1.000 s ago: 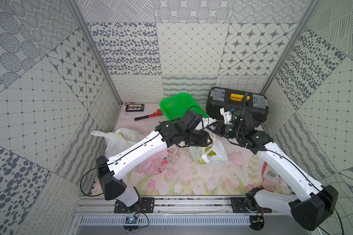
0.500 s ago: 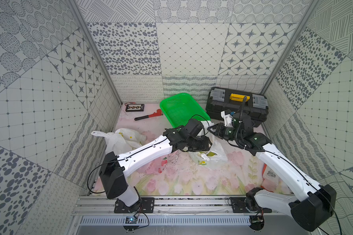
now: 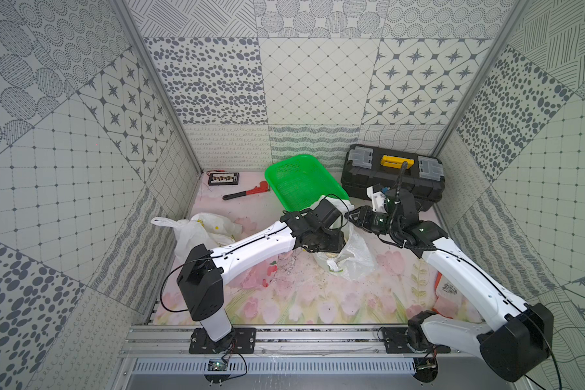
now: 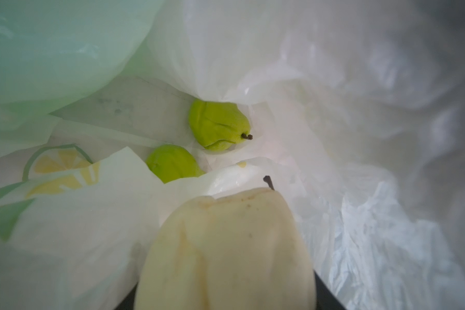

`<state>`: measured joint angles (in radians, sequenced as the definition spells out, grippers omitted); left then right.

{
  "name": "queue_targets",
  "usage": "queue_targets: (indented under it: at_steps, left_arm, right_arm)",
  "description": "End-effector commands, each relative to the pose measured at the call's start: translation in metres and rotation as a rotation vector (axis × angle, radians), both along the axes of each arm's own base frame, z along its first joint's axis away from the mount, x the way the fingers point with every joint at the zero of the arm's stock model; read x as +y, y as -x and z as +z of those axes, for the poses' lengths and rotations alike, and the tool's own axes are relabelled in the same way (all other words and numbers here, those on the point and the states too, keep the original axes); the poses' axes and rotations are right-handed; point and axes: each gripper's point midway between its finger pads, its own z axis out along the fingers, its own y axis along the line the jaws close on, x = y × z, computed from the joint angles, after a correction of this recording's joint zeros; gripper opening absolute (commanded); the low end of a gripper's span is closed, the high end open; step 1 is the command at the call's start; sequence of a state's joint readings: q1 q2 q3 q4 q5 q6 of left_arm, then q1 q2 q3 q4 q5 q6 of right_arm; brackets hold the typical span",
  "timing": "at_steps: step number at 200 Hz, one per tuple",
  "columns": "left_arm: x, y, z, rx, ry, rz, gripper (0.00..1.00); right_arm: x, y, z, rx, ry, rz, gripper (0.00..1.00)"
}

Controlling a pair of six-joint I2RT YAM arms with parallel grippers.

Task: Place the pears into plastic bags & tie knots
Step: Place the pear in the plastic bag.

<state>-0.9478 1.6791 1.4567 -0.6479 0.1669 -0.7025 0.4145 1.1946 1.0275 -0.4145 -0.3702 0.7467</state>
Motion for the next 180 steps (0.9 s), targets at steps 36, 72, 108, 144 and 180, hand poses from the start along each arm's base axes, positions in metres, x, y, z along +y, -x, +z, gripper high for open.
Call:
queue_targets:
  at_steps: [36,72,108,144,180]
  left_arm:
    - [0.015,-0.002,0.007,-0.052,-0.080,-0.069,0.57]
    - [0.015,0.001,0.007,-0.033,-0.067,-0.099,0.56]
    - [0.012,0.003,-0.001,-0.007,-0.086,-0.129,0.49]
    - [0.012,-0.005,-0.028,-0.010,-0.170,-0.146,0.49]
    - [0.004,-0.010,-0.037,0.002,-0.180,-0.164,0.50]
  right_arm:
    - [-0.003,-0.009,0.000,-0.037,0.012,-0.009,0.35]
    - [-0.006,-0.012,0.001,-0.041,0.016,-0.013,0.37]
    - [-0.007,-0.013,0.001,-0.043,0.018,-0.012,0.39]
    - [-0.009,-0.014,-0.003,-0.037,0.019,-0.017,0.40]
    - [-0.012,-0.014,-0.007,-0.030,0.021,-0.020,0.41]
